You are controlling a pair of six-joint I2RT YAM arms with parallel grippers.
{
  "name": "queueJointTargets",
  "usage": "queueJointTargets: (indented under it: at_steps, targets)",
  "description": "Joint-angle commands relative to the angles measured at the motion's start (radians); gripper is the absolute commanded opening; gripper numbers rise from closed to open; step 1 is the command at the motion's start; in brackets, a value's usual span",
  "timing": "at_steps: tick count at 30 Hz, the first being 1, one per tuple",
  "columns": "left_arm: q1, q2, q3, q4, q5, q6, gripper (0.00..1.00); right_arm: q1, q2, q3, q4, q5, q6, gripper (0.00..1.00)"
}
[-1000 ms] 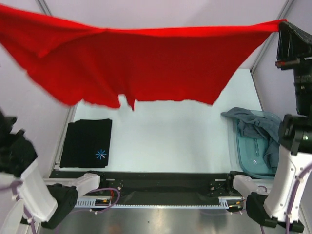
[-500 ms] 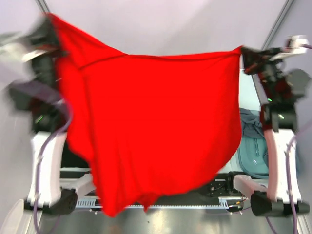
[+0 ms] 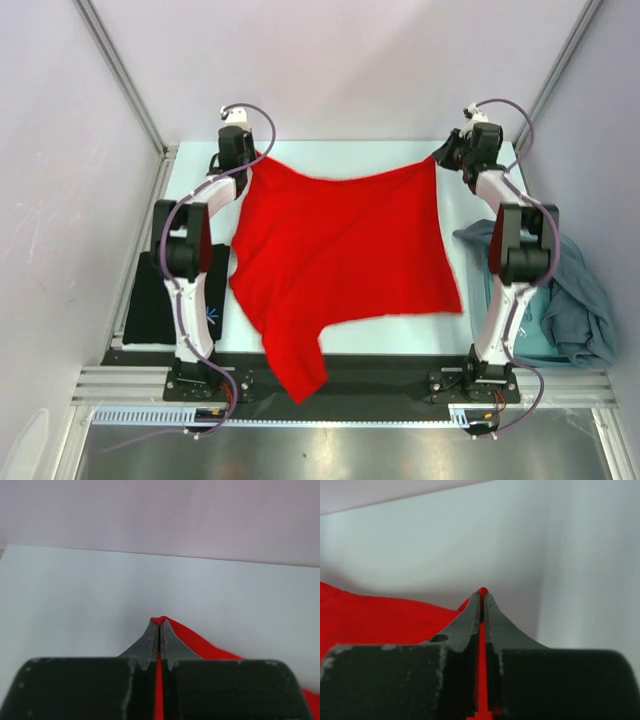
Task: Fold and stack the t-shirts
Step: Flatten the tshirt out, then fold the tshirt
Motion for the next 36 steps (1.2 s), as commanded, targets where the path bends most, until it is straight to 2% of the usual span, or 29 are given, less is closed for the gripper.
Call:
queueJointTargets:
  at_steps: [1, 4, 13, 17, 22, 26, 36]
  targets:
    - [0.01, 0.02, 0.178, 0.075, 0.023, -0.068, 0.0, -0.042, 0.147, 0.241, 0.015, -0.01, -0.037, 0.0]
    - [0.01, 0.048, 0.2, 0.068, 0.017, -0.1, 0.0, -0.05, 0.267, 0.37, -0.058, -0.015, -0.067, 0.0]
    - [0.002, 0.039, 0.232, -0.027, 0.058, -0.21, 0.01, -0.053, 0.405, 0.49, -0.135, -0.024, -0.046, 0.0]
    - [0.002, -0.018, 0.22, -0.115, 0.066, -0.258, 0.01, -0.053, 0.422, 0.536, -0.15, -0.041, -0.014, 0.0]
    - [0.0, -0.082, 0.221, -0.273, 0.126, -0.419, 0.0, -0.057, 0.439, 0.6, -0.27, -0.035, 0.021, 0.0]
    - [-0.017, -0.174, 0.151, -0.404, 0.138, -0.515, 0.0, -0.06, 0.434, 0.609, -0.318, -0.035, 0.067, 0.0]
    - [-0.023, -0.36, -0.087, -0.513, 0.206, -0.663, 0.0, -0.106, 0.433, 0.639, -0.442, -0.068, 0.195, 0.0]
